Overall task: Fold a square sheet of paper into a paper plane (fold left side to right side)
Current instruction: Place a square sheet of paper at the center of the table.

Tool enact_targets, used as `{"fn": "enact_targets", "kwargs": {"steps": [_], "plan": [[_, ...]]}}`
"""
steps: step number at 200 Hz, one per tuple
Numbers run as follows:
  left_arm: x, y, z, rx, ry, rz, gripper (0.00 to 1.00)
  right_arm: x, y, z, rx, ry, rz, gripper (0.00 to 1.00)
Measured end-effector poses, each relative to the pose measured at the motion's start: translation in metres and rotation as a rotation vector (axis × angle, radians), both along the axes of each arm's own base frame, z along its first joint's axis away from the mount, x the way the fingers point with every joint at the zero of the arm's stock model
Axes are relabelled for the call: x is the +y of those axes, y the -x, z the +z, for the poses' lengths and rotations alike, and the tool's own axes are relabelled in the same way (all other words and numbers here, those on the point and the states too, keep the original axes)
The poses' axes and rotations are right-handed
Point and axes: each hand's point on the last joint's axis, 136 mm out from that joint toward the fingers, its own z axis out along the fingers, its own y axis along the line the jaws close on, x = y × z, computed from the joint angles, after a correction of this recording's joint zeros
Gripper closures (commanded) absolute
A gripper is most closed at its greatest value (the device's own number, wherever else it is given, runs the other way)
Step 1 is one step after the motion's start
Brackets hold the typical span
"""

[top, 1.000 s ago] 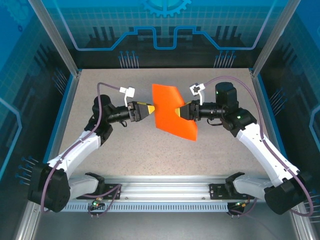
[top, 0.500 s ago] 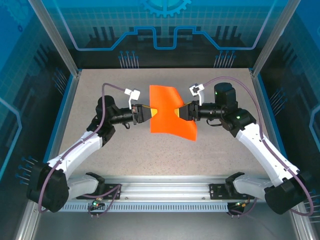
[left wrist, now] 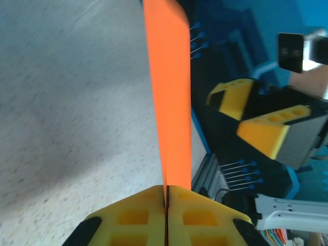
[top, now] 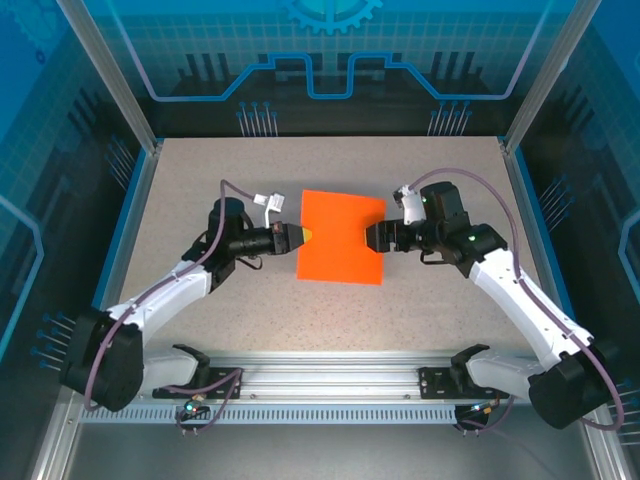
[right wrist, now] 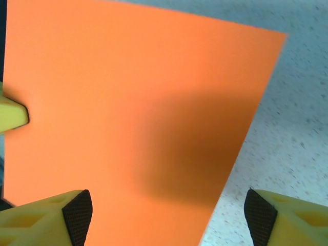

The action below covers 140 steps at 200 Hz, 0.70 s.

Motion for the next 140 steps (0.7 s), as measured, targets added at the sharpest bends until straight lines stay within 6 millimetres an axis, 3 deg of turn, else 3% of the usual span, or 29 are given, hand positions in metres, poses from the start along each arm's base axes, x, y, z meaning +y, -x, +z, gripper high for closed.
{"fn": "enact_targets", "kwargs": {"steps": [33, 83, 101, 140], "plan": [[0.004, -0.005, -0.058, 0.161, -0.079, 0.037, 0.93, -0.008, 0.006, -0.036, 0.073, 0.042, -0.033, 0.2], [0.015, -0.003, -0.133, 0.372, -0.214, 0.096, 0.93, -0.003, 0.016, -0.095, 0.222, 0.046, -0.072, 0.43], [0.022, -0.001, -0.145, 0.407, -0.268, 0.115, 0.93, 0.006, 0.017, -0.109, 0.255, 0.047, -0.064, 0.54], [0.025, -0.009, -0.141, 0.395, -0.311, 0.136, 0.92, 0.023, 0.008, -0.136, 0.32, 0.034, -0.087, 0.81]]}}
